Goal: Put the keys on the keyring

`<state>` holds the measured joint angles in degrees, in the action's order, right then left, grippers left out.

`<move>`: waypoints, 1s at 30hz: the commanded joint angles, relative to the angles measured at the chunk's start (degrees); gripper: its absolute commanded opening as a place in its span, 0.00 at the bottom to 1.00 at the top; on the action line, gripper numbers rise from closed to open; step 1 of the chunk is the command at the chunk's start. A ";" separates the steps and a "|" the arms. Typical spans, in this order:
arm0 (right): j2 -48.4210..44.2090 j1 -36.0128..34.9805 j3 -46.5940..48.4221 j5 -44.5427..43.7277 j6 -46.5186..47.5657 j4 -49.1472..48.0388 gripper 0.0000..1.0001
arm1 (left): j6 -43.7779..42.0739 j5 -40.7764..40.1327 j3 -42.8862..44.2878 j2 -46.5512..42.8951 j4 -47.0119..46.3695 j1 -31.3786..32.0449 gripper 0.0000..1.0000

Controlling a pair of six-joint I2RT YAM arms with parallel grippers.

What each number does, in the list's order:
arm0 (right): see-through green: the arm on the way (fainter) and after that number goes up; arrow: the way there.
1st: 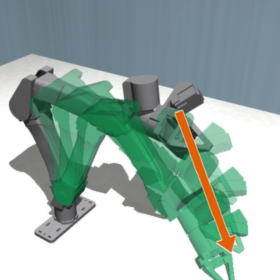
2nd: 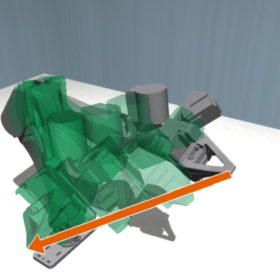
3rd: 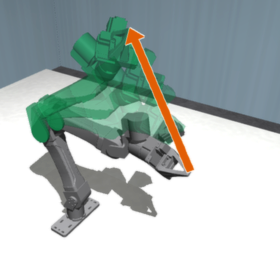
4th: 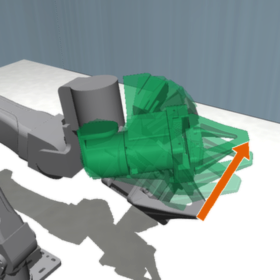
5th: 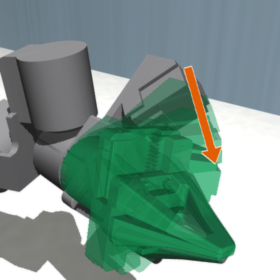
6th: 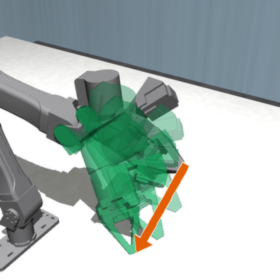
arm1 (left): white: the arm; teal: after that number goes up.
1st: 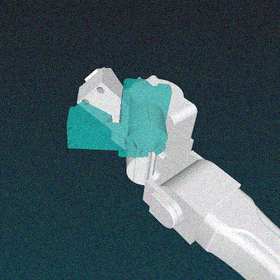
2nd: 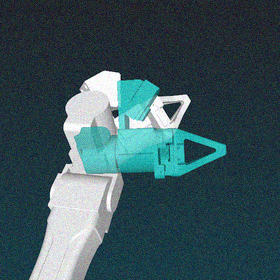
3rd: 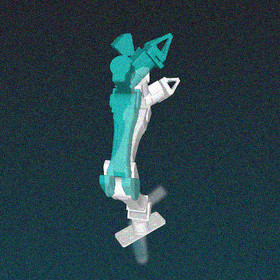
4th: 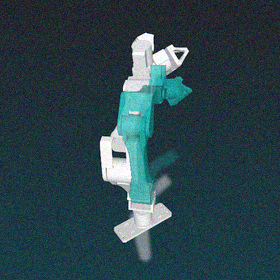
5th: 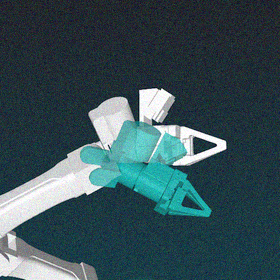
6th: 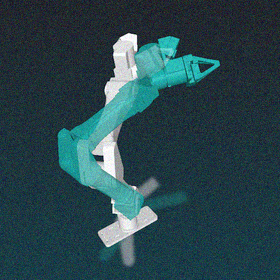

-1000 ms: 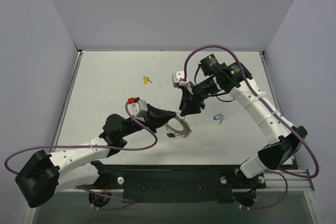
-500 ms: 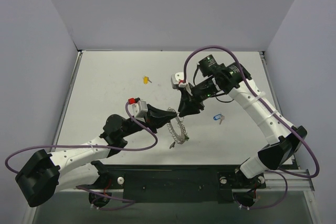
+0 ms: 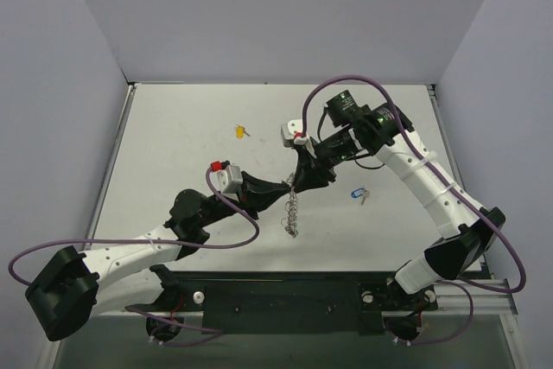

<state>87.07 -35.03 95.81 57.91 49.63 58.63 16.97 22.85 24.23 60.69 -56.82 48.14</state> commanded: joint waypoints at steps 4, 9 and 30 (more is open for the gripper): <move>-0.41 -1.18 0.08 1.07 1.61 1.75 0.16 | 1.13 -1.41 0.21 -1.36 -6.29 0.38 0.00; -0.05 -2.68 -0.36 -0.25 2.14 1.84 0.13 | 1.57 -2.28 -0.15 -1.71 -7.34 0.38 0.00; 0.12 -3.65 -1.07 -2.71 1.88 0.96 0.00 | 2.63 -3.52 -1.20 -1.98 -9.10 0.38 0.00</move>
<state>87.07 -37.78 94.91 54.17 51.75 58.35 18.92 20.95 22.72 60.01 -59.27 48.40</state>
